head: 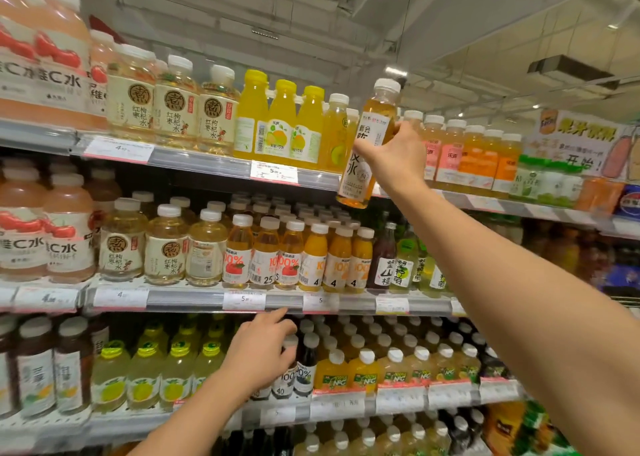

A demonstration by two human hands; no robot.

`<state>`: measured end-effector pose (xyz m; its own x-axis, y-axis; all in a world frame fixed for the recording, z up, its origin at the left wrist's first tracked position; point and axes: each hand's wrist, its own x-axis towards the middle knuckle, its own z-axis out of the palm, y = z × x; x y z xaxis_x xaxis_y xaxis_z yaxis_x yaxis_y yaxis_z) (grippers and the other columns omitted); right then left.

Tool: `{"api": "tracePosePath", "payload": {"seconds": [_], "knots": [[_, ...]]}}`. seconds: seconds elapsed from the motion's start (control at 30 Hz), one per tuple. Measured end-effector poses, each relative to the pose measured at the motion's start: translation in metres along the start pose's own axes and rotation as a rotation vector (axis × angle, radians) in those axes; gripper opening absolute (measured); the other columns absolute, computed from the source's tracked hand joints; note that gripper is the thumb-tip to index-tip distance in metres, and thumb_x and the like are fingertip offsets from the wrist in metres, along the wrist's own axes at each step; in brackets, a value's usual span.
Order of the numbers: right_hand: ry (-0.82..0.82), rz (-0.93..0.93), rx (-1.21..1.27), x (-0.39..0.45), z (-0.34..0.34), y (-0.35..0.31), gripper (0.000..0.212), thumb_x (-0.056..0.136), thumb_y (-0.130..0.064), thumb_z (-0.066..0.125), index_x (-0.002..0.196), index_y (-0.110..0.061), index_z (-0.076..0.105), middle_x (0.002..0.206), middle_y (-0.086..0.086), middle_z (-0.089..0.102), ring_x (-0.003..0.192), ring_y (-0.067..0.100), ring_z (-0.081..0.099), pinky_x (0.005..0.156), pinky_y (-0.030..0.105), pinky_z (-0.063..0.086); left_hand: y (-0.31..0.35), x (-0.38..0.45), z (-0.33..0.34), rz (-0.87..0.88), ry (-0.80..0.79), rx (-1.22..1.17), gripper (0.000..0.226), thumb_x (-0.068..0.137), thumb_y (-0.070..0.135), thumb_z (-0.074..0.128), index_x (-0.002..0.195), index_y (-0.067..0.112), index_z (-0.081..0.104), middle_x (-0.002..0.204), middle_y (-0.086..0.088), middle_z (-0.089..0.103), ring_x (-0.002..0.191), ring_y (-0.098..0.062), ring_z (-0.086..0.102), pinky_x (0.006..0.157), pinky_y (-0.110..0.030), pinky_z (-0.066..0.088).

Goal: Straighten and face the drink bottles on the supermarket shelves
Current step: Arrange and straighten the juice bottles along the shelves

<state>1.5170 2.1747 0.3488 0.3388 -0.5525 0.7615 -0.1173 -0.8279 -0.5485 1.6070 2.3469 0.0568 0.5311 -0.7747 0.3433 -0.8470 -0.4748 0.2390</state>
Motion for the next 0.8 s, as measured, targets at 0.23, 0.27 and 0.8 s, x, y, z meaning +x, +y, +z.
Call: {"api": "tracePosePath", "payload": {"seconds": [0.23, 0.27, 0.8], "knots": [[-0.111, 0.049, 0.238, -0.086, -0.037, 0.018, 0.08, 0.074, -0.04, 0.082, 0.14, -0.025, 0.04, 0.111, -0.01, 0.061, 0.107, 0.016, 0.065, 0.094, 0.038, 0.054, 0.019, -0.052, -0.029, -0.081, 0.074, 0.009, 0.044, 0.093, 0.048, 0.049, 0.134, 0.035, 0.057, 0.134, 0.015, 0.06, 0.117, -0.011, 0.061, 0.092, -0.034, 0.054], [-0.129, 0.071, 0.245, -0.098, -0.043, 0.021, 0.073, 0.072, -0.042, 0.082, 0.133, -0.03, 0.044, 0.111, -0.011, 0.064, 0.107, 0.016, 0.066, 0.096, 0.043, 0.057, 0.024, -0.061, -0.034, -0.098, 0.068, 0.012, 0.045, 0.093, 0.047, 0.05, 0.136, 0.034, 0.057, 0.134, 0.014, 0.061, 0.118, -0.013, 0.061, 0.093, -0.036, 0.054], [-0.579, 0.236, 0.402, -0.281, -0.089, 0.065, 0.064, 0.067, -0.035, 0.091, 0.121, -0.035, 0.057, 0.112, -0.015, 0.07, 0.103, 0.009, 0.068, 0.09, 0.042, 0.06, 0.068, -0.205, -0.061, -0.205, -0.196, -0.063, 0.039, 0.096, 0.046, 0.057, 0.133, 0.032, 0.059, 0.126, 0.013, 0.068, 0.105, -0.005, 0.066, 0.093, -0.032, 0.055]]}}
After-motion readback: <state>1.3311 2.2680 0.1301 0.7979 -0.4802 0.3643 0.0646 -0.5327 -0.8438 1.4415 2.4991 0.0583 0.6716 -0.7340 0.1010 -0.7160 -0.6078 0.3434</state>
